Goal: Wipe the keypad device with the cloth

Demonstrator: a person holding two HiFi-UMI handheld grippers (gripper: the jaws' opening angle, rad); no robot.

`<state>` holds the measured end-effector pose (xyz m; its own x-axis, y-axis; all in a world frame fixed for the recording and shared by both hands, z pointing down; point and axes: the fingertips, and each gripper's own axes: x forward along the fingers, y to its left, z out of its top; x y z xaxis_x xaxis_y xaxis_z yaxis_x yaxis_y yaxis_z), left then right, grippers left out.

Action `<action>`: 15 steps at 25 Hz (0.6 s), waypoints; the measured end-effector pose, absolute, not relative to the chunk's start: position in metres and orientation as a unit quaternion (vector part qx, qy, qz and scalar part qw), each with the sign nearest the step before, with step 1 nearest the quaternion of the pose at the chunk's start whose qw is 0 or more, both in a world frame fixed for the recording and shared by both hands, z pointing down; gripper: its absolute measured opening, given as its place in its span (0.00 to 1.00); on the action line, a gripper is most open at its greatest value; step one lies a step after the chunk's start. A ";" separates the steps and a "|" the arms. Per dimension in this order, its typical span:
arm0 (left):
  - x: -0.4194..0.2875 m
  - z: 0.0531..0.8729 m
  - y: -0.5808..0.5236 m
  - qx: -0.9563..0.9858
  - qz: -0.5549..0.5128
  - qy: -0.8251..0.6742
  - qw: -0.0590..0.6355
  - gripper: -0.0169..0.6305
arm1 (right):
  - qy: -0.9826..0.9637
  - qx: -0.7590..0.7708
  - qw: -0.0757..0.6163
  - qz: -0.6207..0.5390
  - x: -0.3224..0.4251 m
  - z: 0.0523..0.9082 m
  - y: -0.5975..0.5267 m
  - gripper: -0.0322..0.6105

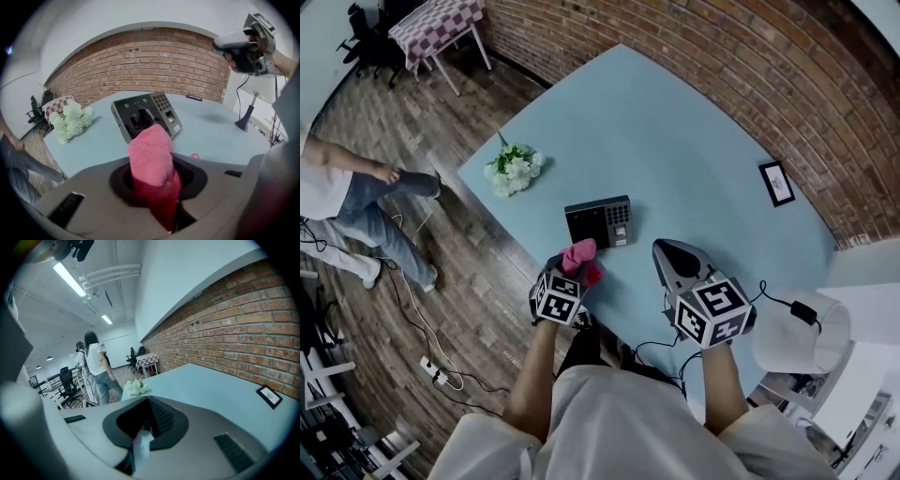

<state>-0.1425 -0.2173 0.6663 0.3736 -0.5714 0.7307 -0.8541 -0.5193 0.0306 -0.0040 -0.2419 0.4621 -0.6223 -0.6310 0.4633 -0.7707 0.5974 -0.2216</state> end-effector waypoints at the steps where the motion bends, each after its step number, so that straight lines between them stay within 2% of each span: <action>1: -0.142 0.660 -0.219 0.805 0.333 -0.447 0.203 0.23 | -0.877 0.399 0.171 0.204 -0.003 0.461 -0.241 0.08; 9: -0.136 0.584 -0.266 0.822 0.279 -0.480 0.125 0.23 | -0.881 0.396 0.165 0.200 0.001 0.454 -0.233 0.08; 15: -0.123 0.572 -0.298 0.823 0.278 -0.484 0.110 0.23 | -0.879 0.399 0.165 0.202 0.006 0.453 -0.227 0.08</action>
<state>-0.1233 -0.2978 0.5722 0.3771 -0.7352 0.5632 -0.8572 -0.5074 -0.0884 0.0064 -0.2270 0.4531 -0.6264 -0.6352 0.4518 -0.7687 0.5996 -0.2228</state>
